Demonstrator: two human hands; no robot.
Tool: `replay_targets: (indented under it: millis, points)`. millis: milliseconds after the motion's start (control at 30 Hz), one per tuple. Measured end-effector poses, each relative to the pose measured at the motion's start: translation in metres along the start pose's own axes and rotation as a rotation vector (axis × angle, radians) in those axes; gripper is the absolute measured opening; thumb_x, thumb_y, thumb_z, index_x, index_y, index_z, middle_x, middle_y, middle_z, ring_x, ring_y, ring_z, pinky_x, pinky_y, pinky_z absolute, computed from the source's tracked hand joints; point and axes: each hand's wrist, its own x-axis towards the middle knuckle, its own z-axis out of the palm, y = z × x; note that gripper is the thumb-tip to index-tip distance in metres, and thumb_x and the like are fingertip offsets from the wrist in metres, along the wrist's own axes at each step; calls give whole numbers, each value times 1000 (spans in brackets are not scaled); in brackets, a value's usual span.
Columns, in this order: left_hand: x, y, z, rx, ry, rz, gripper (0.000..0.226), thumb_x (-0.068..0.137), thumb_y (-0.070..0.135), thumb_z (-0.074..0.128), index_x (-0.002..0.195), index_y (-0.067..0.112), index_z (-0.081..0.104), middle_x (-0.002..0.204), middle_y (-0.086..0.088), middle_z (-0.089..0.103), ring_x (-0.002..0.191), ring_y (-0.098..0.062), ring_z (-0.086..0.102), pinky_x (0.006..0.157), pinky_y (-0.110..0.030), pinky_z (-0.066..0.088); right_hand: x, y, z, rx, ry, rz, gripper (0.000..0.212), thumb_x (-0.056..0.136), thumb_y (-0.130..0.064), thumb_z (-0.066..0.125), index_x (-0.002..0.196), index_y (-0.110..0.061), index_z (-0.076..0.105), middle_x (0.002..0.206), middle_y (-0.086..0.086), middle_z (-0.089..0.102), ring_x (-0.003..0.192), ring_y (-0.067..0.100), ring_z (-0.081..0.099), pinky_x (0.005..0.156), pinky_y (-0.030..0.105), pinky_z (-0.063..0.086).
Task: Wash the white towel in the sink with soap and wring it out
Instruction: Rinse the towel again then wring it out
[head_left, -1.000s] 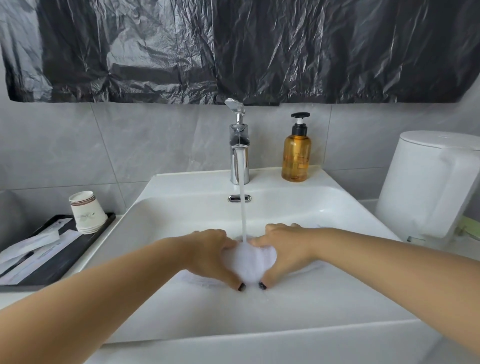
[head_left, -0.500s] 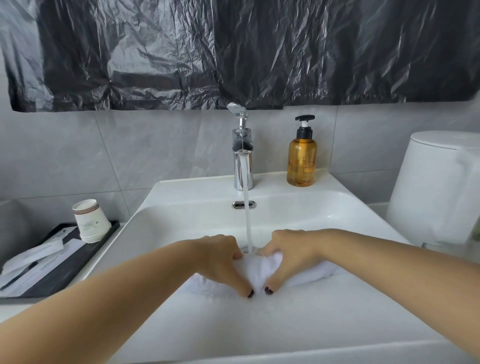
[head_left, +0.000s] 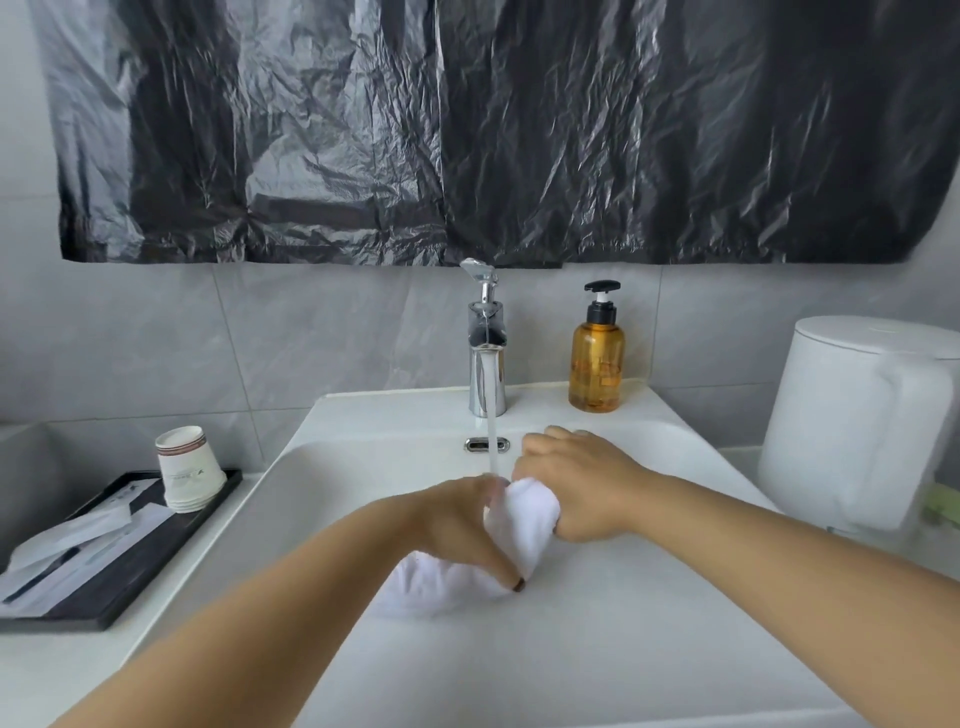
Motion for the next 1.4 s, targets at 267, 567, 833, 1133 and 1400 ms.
replay_targets:
  millis: [267,567,833,1133,1400]
  points:
    - [10,-21,-2,-813,155,101,27,67,14,73,94,18,71,88,-2,71,87,-18,69,81,-35,52,25,9,-14,137,561,-173,48,69,-19,73,116,-19,65,115,-4,65,108,19,56,87,43,48]
    - [-2,-4,-2,-1118,-211,140,14,65,8,60,75,5,68,69,-11,64,66,-21,63,67,-28,51,30,18,20,-127,525,-338,91,68,-29,82,144,-23,33,157,11,24,139,34,36,105,49,43]
    - [3,5,-9,-824,14,-38,23,70,0,74,91,8,67,76,-5,67,68,-16,65,68,-25,51,44,13,-10,-245,389,-335,41,59,-20,72,99,-21,66,81,-4,66,62,24,64,50,24,27]
    - [18,11,-1,66,384,-31,11,77,36,56,81,29,48,93,6,62,78,-13,56,64,-22,43,50,2,-26,103,-352,207,14,71,-19,68,81,-14,60,70,1,57,62,22,53,49,25,35]
    - [9,19,1,375,629,33,28,83,24,57,109,17,53,96,-1,62,85,-27,58,67,-27,36,36,0,-30,533,-569,398,7,68,-12,63,75,-12,62,59,1,59,51,16,53,52,23,33]
